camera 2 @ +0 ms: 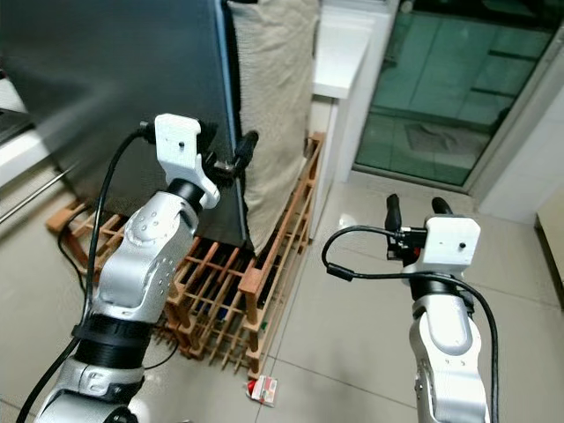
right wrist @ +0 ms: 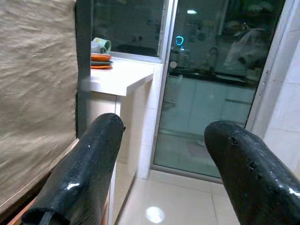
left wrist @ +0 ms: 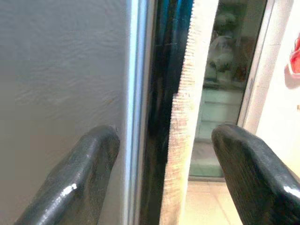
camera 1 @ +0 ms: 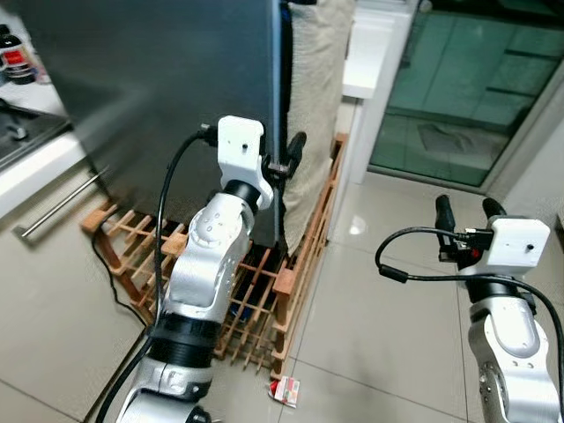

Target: Restocking fridge

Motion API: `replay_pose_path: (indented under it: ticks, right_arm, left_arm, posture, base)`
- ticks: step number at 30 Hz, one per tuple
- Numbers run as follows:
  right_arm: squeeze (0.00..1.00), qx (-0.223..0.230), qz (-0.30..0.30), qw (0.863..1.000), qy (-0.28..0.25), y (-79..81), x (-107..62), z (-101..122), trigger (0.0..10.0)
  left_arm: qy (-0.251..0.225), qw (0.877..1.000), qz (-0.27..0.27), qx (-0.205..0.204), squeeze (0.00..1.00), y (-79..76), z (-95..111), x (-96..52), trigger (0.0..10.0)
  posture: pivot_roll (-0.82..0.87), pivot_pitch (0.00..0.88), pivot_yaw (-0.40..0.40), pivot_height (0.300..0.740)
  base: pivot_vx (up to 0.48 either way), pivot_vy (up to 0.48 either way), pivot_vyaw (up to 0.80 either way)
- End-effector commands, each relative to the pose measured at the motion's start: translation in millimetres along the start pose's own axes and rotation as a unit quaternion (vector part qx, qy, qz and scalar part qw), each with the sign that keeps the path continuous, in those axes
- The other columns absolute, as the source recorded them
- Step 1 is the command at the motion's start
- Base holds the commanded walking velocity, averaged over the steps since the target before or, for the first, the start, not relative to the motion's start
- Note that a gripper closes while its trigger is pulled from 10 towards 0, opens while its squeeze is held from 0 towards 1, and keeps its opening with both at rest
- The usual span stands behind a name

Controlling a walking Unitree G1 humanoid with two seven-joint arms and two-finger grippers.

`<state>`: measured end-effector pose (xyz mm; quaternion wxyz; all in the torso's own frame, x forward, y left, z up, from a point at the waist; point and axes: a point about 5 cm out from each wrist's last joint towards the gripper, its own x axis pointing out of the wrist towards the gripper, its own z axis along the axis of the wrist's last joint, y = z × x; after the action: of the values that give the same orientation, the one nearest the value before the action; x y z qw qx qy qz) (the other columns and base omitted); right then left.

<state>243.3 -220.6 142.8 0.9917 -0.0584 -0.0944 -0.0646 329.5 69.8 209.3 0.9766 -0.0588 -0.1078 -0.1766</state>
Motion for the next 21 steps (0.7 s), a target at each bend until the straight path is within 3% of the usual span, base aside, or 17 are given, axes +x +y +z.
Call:
replay_pose_path:
  ticks: [1,14,18,19,21]
  right_arm:
    - [0.0,-0.003,0.003,1.0,-0.003,-0.1,-0.5,4,10.0]
    - [0.0,-0.008,0.003,1.0,-0.003,-1.2,2.3,4,10.0]
    - [0.0,-0.009,-0.007,1.0,-0.013,-3.6,-1.0,6,10.0]
    - [0.0,-0.014,-0.023,0.999,-0.028,-7.3,-7.7,11,10.0]
    - [0.0,-0.014,-0.026,0.999,-0.032,-7.9,-10.1,12,10.0]
  left_arm:
    - [-0.001,1.0,0.003,-0.002,0.0,-0.3,1,4.5,10.0]
    - [-0.006,1.0,-0.006,-0.018,0.0,-3.1,0,8.0,10.0]
    - [-0.007,1.0,0.0,-0.014,0.0,8.7,-1,-7.1,10.0]
    - [-0.006,1.0,0.002,-0.015,0.0,15.2,-4,-20.4,10.0]
    - [-0.004,1.0,0.001,-0.014,0.0,16.7,-5,-24.5,10.0]
  posture:
    - [-0.21,0.0,0.032,0.74]
    - [-0.23,0.0,0.039,0.74]
    - [-0.22,0.0,0.039,0.74]
    - [-0.22,0.0,0.037,0.74]
    - [-0.22,0.0,0.037,0.74]
  base:
    - [0.0,0.0,0.0]
    - [0.0,0.0,0.0]
    - [0.0,0.0,0.0]
    - [0.0,0.0,0.0]
    - [0.0,0.0,0.0]
